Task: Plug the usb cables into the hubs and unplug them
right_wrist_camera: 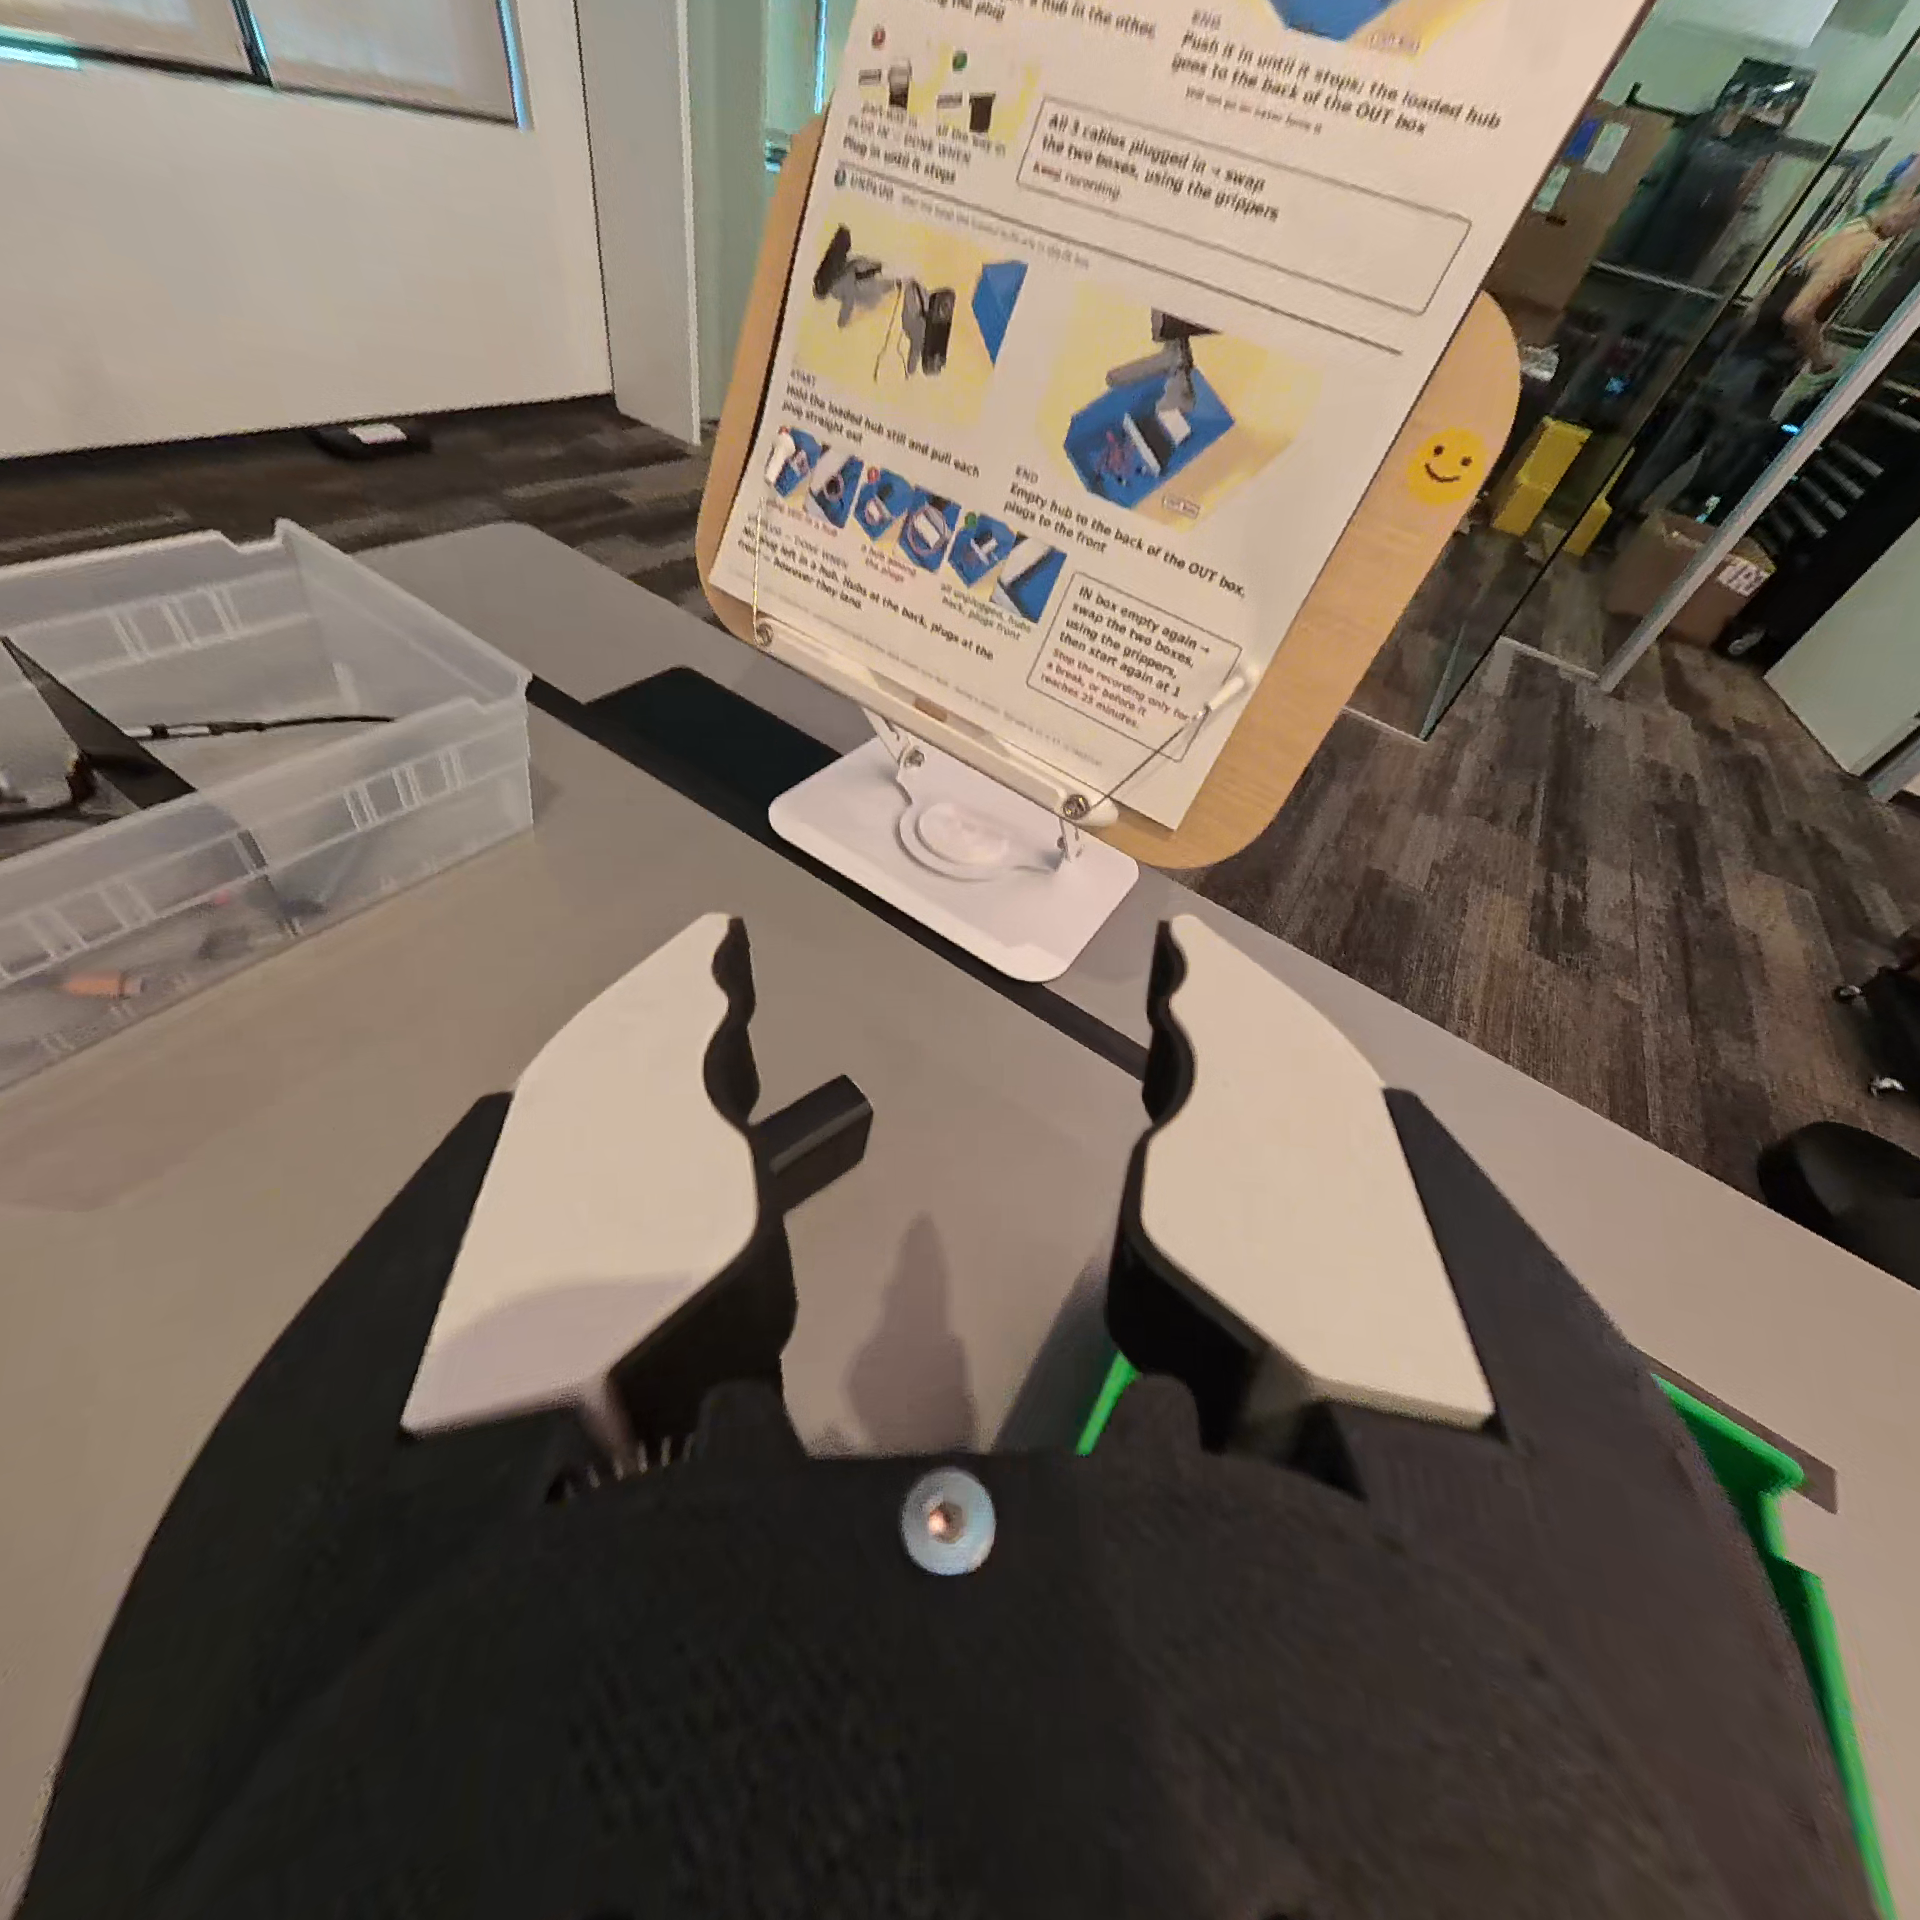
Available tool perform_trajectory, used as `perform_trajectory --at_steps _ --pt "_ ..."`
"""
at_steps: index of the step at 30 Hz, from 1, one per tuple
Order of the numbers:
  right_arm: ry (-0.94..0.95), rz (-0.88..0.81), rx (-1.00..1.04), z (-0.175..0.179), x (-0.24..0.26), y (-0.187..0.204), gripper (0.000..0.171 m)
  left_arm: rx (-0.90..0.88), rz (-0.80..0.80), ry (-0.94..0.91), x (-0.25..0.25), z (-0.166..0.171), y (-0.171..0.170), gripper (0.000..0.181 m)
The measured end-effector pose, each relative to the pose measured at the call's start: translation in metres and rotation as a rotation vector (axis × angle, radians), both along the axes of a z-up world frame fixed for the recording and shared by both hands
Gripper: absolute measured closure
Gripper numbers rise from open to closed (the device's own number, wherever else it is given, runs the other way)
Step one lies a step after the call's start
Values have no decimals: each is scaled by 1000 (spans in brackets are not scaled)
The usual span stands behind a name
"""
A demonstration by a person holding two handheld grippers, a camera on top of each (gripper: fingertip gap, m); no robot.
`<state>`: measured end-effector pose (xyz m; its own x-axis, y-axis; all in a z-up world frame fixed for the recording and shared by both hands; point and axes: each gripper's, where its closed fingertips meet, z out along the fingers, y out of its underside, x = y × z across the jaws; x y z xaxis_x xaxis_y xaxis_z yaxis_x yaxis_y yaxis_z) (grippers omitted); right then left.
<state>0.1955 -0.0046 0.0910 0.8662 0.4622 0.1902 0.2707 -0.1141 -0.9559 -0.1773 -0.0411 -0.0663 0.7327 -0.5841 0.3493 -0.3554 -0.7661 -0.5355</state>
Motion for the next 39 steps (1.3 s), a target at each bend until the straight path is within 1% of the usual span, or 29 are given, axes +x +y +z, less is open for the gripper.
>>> perform_trajectory --at_steps 1,3,8,13,14,15,16,19,21,24,27,30,32,34,36,39 --pt "-8 -7 -4 0 4 1 97 -55 -7 48 -2 -13 -2 153" --pt "-2 -18 1 3 11 1 97 -93 -11 107 -5 -30 -1 151" --pt "46 -15 -5 10 25 -4 97 -170 -2 174 -5 -55 2 150" --pt "76 -16 2 19 38 -10 98 -252 14 333 -14 -82 2 151" --pt "84 -19 6 21 41 -11 98 -277 7 346 -14 -86 0 155" --pt "93 -20 10 22 43 -12 98 -294 -6 342 -11 -89 -1 170" --pt "101 -20 11 24 46 -13 98 -305 -13 348 -10 -90 -1 177" --pt "119 -25 16 28 53 -17 98 -346 9 421 -21 -88 -6 178" --pt "124 -31 24 30 56 -20 98 -318 24 430 -26 -78 -9 178" --pt "122 -45 31 32 61 -22 98 -210 123 391 -32 -43 -4 178" --pt "126 -54 41 35 64 -24 98 -29 227 341 -31 8 3 178" --pt "131 -56 45 36 64 -25 98 247 260 251 -9 74 8 179" --pt "121 -57 46 36 63 -25 99 367 203 213 16 104 0 179" --pt "110 -56 48 36 61 -25 99 432 115 145 49 123 -9 179" --pt "103 -50 46 34 58 -25 99 435 43 90 80 132 -16 178" --pt "89 -41 34 31 54 -23 99 450 -44 88 117 136 -22 178"
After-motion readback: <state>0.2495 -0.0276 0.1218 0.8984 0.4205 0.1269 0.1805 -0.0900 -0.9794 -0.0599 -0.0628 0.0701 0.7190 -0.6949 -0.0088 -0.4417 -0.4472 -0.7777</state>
